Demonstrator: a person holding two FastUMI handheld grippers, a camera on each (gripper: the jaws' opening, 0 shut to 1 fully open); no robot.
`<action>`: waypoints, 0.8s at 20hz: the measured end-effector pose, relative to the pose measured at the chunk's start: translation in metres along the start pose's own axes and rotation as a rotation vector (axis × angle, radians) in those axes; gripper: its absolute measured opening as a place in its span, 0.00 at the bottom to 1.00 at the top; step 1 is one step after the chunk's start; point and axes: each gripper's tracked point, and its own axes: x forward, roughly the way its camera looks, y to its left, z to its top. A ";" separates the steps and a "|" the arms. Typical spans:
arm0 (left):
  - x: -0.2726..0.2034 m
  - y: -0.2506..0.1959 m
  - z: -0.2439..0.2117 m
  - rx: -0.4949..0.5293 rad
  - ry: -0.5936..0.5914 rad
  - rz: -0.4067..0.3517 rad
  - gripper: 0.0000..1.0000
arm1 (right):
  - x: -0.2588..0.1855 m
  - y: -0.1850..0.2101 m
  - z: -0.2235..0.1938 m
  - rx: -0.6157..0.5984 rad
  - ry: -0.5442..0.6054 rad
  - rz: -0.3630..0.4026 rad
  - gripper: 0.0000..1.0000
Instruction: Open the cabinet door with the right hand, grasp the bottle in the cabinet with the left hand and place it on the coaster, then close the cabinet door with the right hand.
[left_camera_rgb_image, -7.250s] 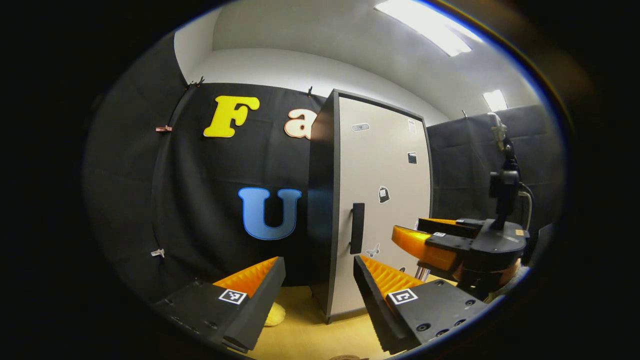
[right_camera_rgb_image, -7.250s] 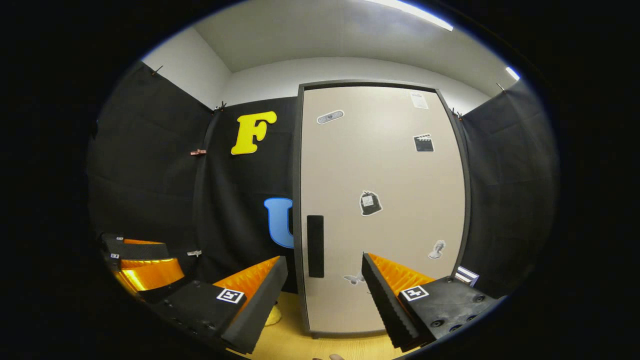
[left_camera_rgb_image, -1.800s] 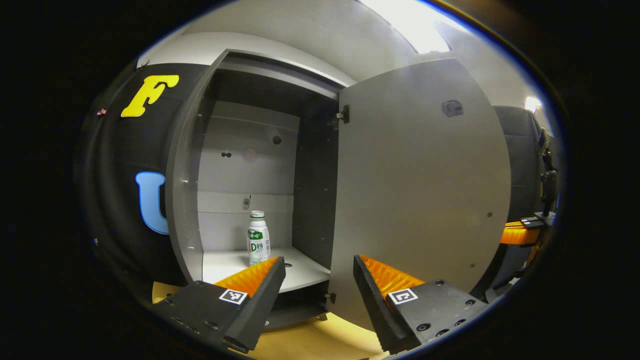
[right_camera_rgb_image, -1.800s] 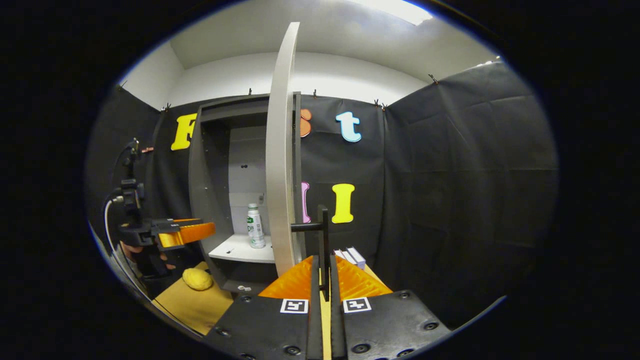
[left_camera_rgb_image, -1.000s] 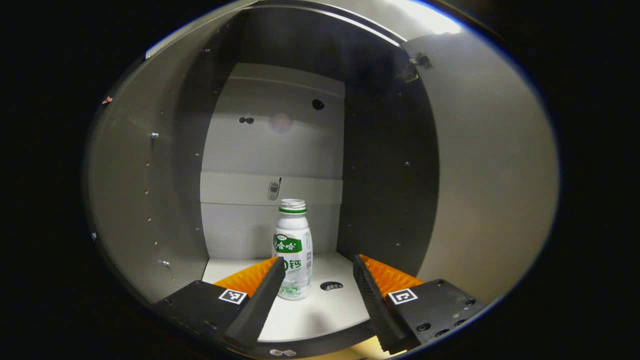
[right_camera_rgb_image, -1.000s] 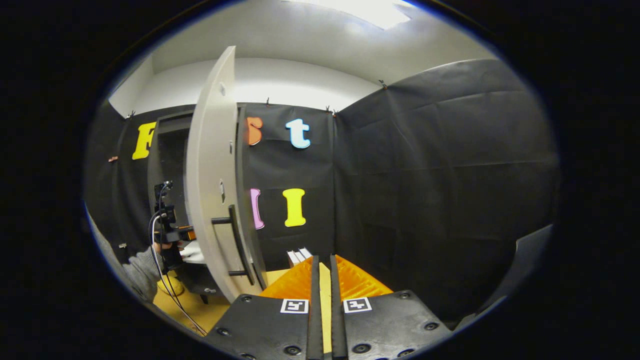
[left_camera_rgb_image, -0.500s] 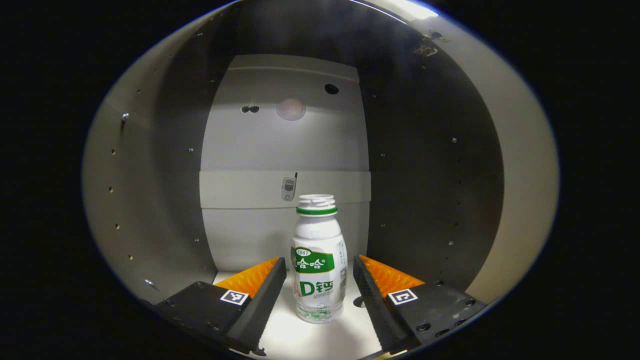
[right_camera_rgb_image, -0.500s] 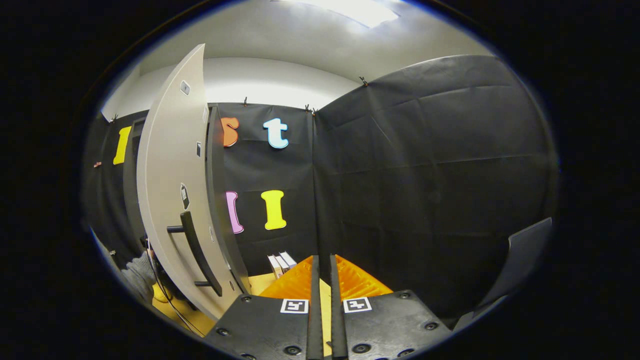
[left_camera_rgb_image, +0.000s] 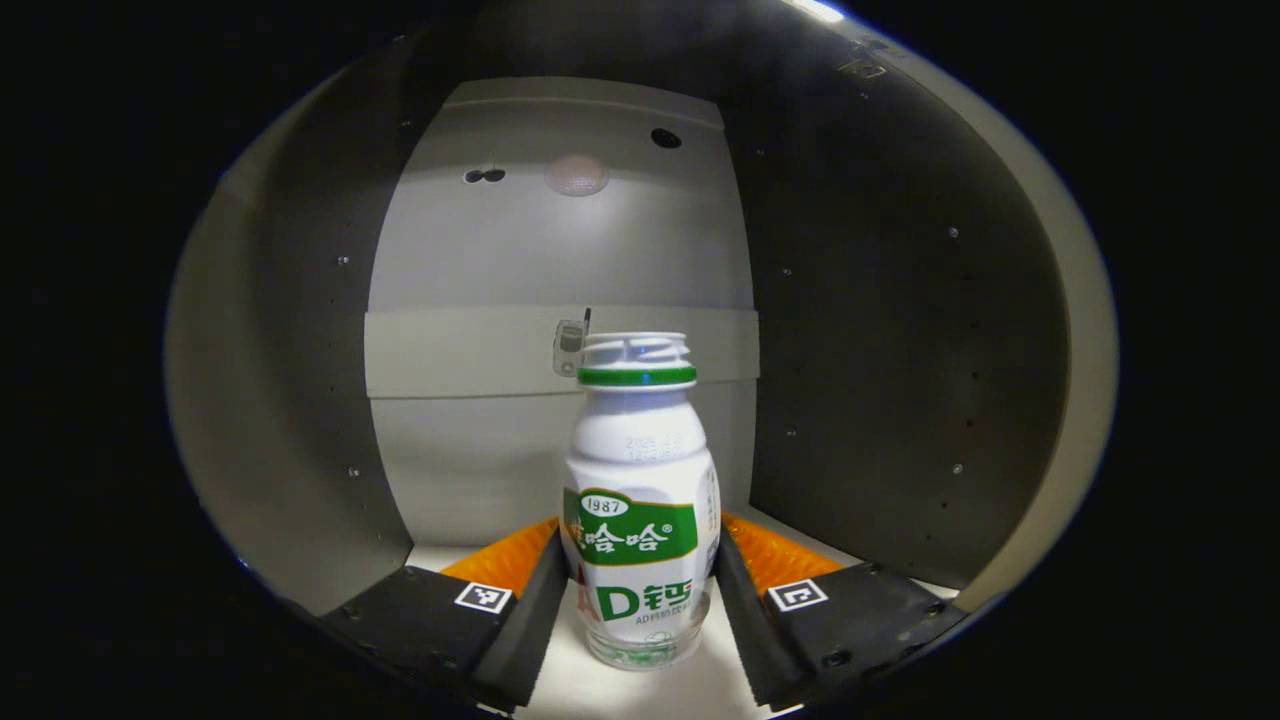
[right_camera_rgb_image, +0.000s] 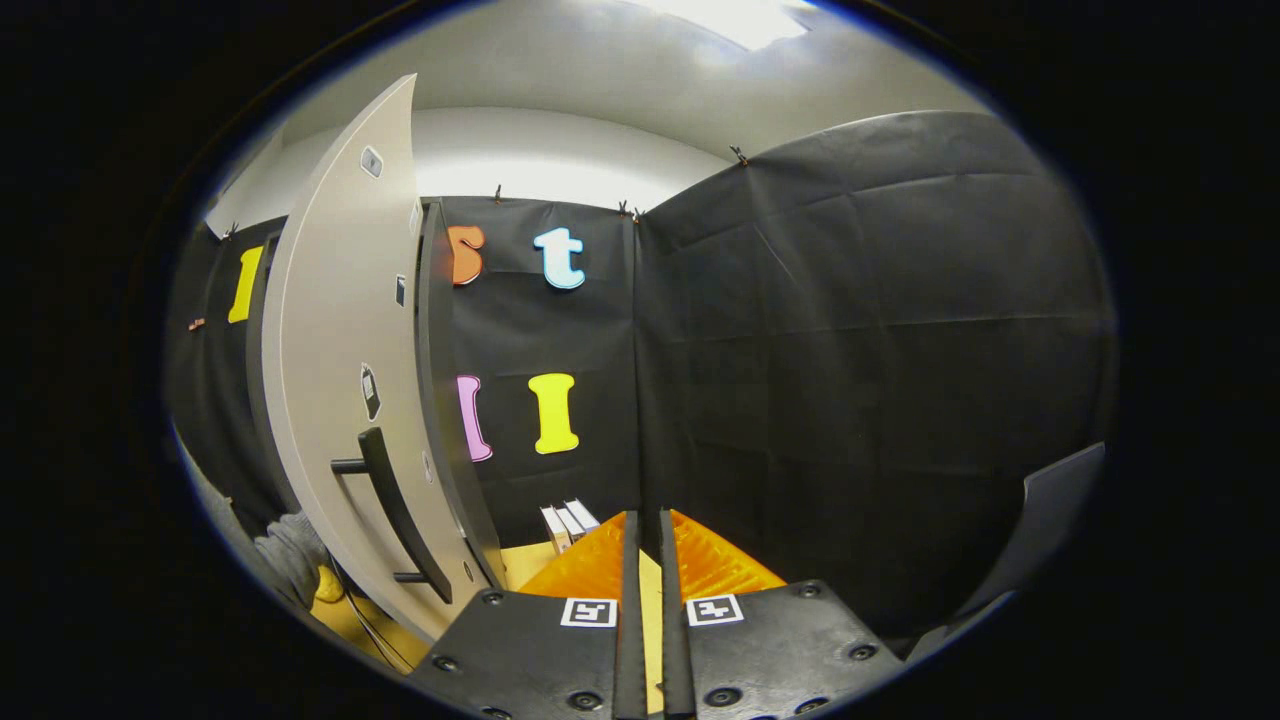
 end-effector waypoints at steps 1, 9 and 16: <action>-0.002 -0.002 0.005 0.003 -0.012 -0.010 0.77 | -0.002 0.000 0.000 0.002 0.001 0.000 0.11; -0.103 -0.021 0.050 -0.053 -0.094 -0.109 0.77 | -0.039 0.035 0.007 -0.023 -0.041 0.071 0.11; -0.214 -0.019 0.057 -0.104 -0.090 -0.184 0.77 | -0.098 0.096 0.010 -0.022 -0.057 0.192 0.11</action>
